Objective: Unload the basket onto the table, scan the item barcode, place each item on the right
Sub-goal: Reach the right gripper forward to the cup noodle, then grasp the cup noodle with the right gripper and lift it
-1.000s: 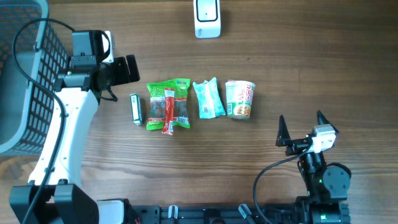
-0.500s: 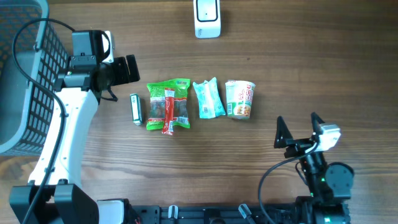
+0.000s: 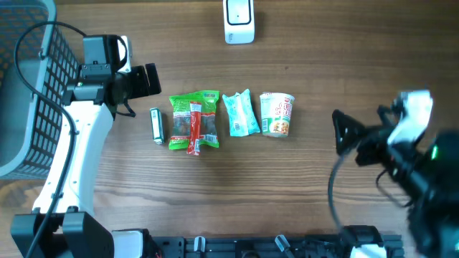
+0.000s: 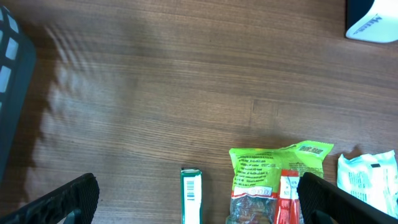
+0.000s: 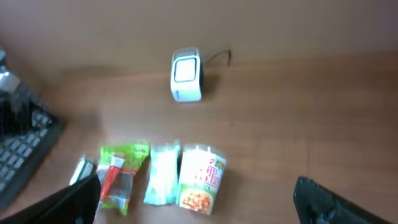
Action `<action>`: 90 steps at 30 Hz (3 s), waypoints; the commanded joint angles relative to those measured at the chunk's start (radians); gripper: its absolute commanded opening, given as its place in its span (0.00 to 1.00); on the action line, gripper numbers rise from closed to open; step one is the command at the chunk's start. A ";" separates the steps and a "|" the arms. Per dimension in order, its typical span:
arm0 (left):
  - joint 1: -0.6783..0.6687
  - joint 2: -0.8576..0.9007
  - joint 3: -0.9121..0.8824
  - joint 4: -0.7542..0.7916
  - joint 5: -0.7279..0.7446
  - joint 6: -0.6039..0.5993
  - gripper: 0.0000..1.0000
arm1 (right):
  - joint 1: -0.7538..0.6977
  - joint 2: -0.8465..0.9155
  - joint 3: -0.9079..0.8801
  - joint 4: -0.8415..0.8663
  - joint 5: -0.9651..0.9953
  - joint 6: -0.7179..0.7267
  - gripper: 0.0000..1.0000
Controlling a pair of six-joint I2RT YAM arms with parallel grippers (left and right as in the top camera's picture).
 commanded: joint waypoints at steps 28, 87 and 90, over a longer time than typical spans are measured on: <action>0.001 0.002 0.003 0.002 -0.010 0.002 1.00 | 0.098 0.823 -0.051 0.193 -0.248 0.042 1.00; 0.001 0.002 0.003 0.002 -0.010 0.002 1.00 | 0.065 0.851 -0.123 0.463 -0.786 0.106 0.68; 0.001 0.002 0.003 0.002 -0.010 0.002 1.00 | 0.048 0.756 -0.124 0.422 -0.853 0.106 0.64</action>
